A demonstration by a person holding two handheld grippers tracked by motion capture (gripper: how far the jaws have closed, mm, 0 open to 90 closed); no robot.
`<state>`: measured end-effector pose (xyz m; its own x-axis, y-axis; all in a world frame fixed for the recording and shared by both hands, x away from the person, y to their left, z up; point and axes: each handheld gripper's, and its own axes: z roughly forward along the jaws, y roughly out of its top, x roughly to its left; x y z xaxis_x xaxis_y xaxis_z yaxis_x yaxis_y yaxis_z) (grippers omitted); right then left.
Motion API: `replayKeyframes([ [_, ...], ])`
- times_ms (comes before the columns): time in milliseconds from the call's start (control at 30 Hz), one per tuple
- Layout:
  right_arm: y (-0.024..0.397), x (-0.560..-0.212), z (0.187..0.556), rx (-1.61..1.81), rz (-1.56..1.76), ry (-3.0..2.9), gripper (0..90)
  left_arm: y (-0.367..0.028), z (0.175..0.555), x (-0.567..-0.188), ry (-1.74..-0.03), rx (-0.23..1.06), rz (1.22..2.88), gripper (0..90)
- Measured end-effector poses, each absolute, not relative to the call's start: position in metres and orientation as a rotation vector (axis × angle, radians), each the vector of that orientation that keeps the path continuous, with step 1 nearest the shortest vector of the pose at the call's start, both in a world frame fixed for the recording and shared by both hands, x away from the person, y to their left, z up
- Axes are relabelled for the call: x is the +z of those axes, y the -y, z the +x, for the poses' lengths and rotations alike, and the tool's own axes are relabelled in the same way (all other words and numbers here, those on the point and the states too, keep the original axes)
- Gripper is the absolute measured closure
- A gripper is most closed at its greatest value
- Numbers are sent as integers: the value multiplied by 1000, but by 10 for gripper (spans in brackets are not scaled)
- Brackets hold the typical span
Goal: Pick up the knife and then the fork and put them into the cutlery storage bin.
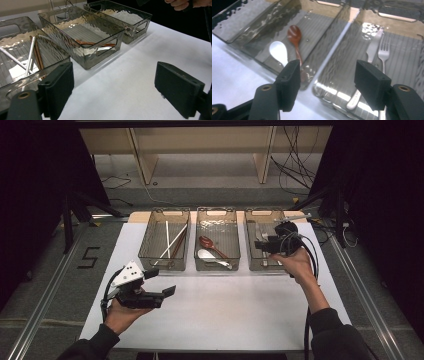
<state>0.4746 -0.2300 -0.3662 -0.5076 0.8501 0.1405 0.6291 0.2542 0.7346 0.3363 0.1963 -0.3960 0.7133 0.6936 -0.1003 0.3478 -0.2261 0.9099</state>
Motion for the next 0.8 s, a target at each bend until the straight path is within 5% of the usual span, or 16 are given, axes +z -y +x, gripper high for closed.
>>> replayKeyframes([
  [800,202,-366,404,1350,1171,-2251,329,-197,337,-397,-813,388,1853,157],
])
